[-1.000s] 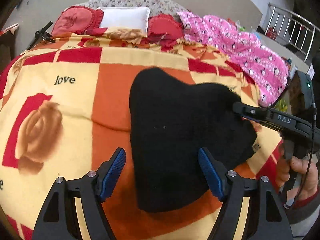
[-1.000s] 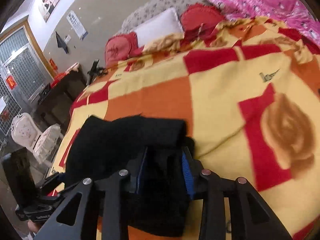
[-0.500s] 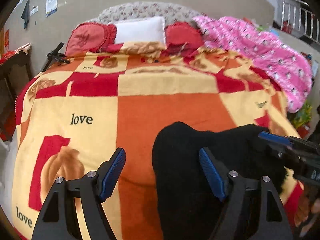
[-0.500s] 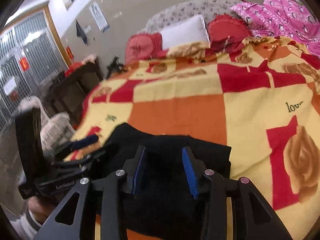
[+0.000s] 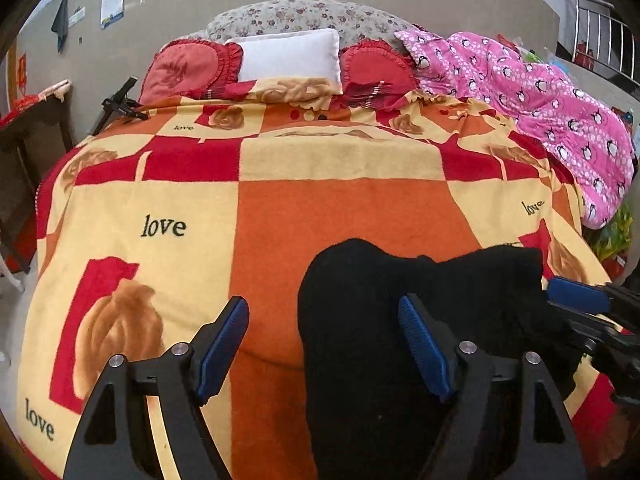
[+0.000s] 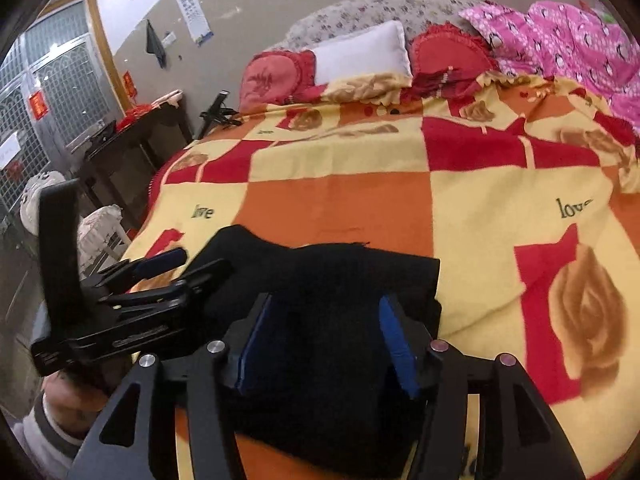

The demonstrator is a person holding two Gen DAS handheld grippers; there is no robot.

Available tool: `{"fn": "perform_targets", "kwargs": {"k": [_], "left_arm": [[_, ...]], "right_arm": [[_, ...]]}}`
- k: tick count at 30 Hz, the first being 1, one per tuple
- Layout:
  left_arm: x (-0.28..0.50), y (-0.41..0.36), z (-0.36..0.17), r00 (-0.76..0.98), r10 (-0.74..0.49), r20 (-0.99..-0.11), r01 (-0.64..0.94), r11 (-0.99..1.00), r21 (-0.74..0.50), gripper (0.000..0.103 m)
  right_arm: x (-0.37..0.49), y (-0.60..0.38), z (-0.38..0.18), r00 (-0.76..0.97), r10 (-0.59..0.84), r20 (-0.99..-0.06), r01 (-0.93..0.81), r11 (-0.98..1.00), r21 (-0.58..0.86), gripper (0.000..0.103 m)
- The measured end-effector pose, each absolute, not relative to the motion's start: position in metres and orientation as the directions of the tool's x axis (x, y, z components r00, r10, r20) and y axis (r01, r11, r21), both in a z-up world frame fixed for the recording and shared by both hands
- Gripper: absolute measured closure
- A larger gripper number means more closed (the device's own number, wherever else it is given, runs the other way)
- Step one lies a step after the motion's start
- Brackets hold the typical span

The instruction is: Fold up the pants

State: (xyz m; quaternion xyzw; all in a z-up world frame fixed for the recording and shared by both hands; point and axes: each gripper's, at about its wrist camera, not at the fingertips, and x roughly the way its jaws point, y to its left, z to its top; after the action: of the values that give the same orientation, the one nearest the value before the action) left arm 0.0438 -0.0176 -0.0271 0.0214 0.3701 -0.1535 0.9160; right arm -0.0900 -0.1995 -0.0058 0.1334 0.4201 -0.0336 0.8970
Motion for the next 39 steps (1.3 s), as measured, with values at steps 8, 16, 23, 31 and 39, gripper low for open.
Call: {"fn": "perform_targets", "kwargs": {"k": [8, 16, 23, 31, 39], "left_arm": [[0.032, -0.014, -0.029, 0.681, -0.272, -0.68, 0.303, 0.95, -0.076, 0.027], [0.023, -0.013, -0.024, 0.69, -0.259, -0.676, 0.31, 0.95, -0.047, 0.027], [0.024, -0.009, -0.027, 0.682, -0.271, -0.679, 0.3, 0.951, -0.078, 0.027], [0.013, -0.003, -0.017, 0.693, -0.293, -0.659, 0.3, 0.948, -0.107, 0.028], [0.013, -0.008, -0.04, 0.673, -0.283, -0.684, 0.302, 0.949, -0.095, 0.026]], "right_arm": [[-0.116, -0.188, -0.022, 0.587, 0.007, -0.809, 0.177, 0.975, 0.137, 0.037], [-0.134, -0.194, -0.008, 0.627, 0.026, -0.779, 0.174, 0.97, 0.173, 0.037], [-0.127, -0.206, -0.011, 0.637, 0.021, -0.77, 0.2, 0.961, 0.192, 0.037], [-0.126, -0.21, -0.016, 0.632, -0.012, -0.775, 0.213, 0.964, 0.159, 0.094], [-0.135, -0.216, -0.023, 0.606, -0.038, -0.795, 0.234, 0.963, 0.132, 0.09]]}}
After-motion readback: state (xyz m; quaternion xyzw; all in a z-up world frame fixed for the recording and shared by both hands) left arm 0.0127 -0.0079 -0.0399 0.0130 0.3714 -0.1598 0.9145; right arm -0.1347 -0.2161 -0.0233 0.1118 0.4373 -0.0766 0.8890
